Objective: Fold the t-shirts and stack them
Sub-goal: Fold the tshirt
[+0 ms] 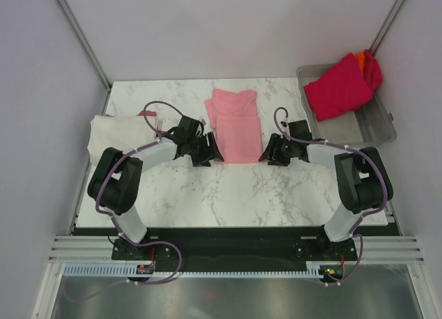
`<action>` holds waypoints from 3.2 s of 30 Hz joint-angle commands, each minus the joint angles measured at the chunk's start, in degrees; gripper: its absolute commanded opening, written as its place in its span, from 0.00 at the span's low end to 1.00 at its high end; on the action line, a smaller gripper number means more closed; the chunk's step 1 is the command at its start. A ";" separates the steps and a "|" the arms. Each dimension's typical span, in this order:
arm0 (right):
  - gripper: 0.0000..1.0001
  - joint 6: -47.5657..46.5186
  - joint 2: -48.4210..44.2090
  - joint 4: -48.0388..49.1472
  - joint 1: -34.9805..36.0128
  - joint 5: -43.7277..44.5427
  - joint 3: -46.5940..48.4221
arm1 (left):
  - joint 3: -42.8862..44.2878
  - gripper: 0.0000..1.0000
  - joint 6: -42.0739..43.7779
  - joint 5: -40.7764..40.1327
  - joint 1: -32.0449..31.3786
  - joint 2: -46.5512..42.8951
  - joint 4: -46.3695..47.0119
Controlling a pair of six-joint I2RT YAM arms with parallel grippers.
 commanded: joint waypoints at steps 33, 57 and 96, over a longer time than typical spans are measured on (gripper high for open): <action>0.17 1.95 7.34 5.98 1.22 -3.87 1.35 | 4.87 0.07 -4.17 -0.39 -0.52 11.96 5.38; 0.00 5.02 -38.15 -8.69 8.08 -0.97 -22.19 | -30.01 0.02 -11.36 6.90 -10.09 -26.43 9.95; 0.00 0.80 1.95 -15.91 2.54 7.56 30.51 | 20.14 0.02 -2.50 18.24 11.08 6.80 -7.27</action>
